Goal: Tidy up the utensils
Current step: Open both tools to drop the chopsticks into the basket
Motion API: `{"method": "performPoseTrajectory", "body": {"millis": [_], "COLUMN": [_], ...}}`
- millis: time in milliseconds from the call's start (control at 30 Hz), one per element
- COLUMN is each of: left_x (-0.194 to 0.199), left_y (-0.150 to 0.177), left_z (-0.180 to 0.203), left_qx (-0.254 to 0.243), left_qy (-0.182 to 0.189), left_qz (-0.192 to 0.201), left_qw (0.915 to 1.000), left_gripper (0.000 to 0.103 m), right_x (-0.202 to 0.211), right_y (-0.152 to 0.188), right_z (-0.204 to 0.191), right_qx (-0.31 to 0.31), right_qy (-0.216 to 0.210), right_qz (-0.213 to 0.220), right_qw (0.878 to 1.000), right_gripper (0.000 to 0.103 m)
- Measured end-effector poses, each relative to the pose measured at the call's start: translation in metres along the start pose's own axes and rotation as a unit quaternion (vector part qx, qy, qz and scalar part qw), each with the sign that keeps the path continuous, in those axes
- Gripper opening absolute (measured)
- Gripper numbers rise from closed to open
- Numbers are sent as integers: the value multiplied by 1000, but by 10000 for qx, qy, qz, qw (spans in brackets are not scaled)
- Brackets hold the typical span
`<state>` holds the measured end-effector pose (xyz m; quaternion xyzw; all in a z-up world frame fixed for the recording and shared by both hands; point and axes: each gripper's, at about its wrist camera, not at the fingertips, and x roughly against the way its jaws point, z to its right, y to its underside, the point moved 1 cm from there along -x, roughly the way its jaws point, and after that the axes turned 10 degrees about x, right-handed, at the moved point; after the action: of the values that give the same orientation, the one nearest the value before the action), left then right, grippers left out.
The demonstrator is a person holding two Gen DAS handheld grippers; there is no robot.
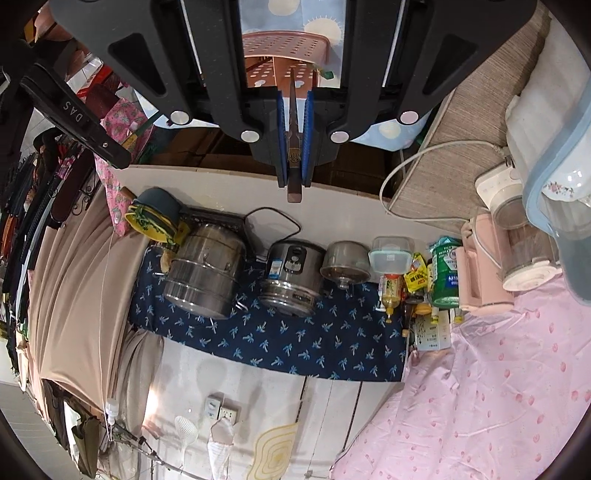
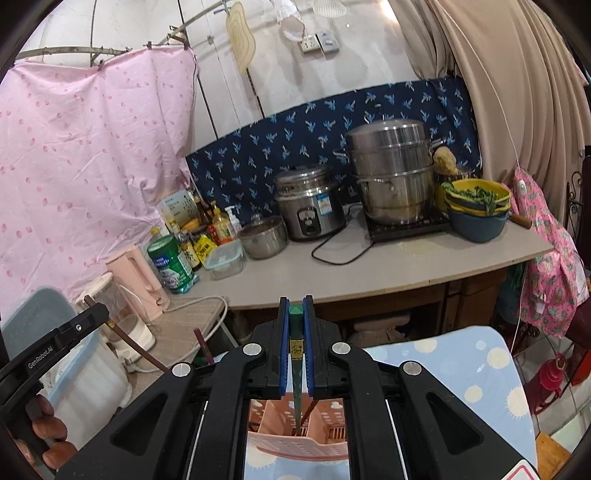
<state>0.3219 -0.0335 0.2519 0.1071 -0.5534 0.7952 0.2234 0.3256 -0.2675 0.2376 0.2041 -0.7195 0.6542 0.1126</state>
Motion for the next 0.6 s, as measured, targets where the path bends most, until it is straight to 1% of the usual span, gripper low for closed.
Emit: {"method": "performPoseTrajectory", "body": {"millis": [200,367,433,467,600], "left_x": [-14,-16,-17,-18,-14], "left_y": [15,24,24,25,29], "left_z": [-4,-3,-3,-4,-8], "left_qx": [-54,-109,-105,-101,-50], "left_qy": [-53,-65,-93,-92,-146], "left_qz": [-184,-195,-203,-207,-213], "left_qw": [9998,9997,9997,9997,9997], "left_gripper": [7,8,8,9,22], "right_x": [-19,-25,-23,-21,-13], "right_y": [13,20,21,21,21], "right_z": [-2,-4,-5,-5,-6], "right_qx": [79,129,139,134,117], "right_qy": [26,6,22,18,12], "right_qz": [-227,-323,-290,-280,-228], "right_qw": [9997,9994,9995,9995,9997], "right_gripper": [7,7,10,10,11]}}
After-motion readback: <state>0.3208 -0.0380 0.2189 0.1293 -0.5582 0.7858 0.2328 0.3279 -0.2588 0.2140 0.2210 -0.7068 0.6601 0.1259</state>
